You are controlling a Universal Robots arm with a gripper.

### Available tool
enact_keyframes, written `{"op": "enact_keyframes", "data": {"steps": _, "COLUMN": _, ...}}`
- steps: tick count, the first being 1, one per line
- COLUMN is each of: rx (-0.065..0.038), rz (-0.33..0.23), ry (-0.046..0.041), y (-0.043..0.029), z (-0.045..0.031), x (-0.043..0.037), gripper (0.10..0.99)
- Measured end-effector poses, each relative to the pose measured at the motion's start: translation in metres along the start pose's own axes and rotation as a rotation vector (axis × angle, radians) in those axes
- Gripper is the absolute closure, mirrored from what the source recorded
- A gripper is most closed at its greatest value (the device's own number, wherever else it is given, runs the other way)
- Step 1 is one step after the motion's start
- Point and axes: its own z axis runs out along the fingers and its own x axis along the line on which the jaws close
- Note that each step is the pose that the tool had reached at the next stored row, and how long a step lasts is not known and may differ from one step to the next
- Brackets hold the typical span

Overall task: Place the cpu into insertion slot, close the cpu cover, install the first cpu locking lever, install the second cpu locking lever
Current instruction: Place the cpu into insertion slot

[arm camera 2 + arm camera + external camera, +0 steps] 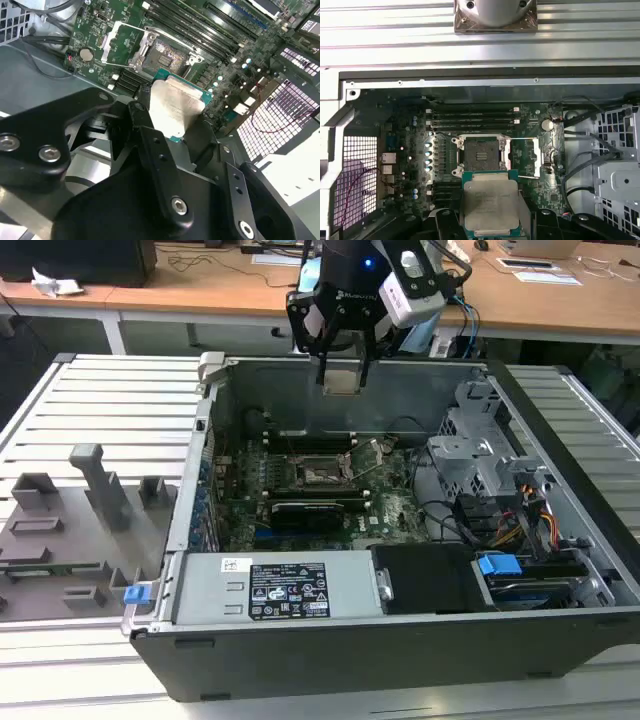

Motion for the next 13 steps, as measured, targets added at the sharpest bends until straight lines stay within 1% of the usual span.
{"op": "enact_keyframes", "data": {"steps": 3, "rx": 0.0, "rz": 0.002, "ry": -0.0002, "y": -0.0007, "z": -0.0001, "x": 0.0, "gripper": 0.557}}
{"op": "enact_keyframes", "data": {"steps": 4, "rx": 0.0, "rz": 0.018, "ry": -0.0015, "y": -0.0007, "z": -0.0001, "x": -0.0001, "gripper": 0.557}}
{"op": "enact_keyframes", "data": {"steps": 8, "rx": -0.001, "rz": 0.044, "ry": -0.0039, "y": -0.0007, "z": 0.0001, "x": 0.0, "gripper": 0.557}}
{"op": "enact_keyframes", "data": {"steps": 13, "rx": -0.001, "rz": 0.06, "ry": -0.0053, "y": -0.0007, "z": 0.0002, "x": 0.0, "gripper": 0.557}}
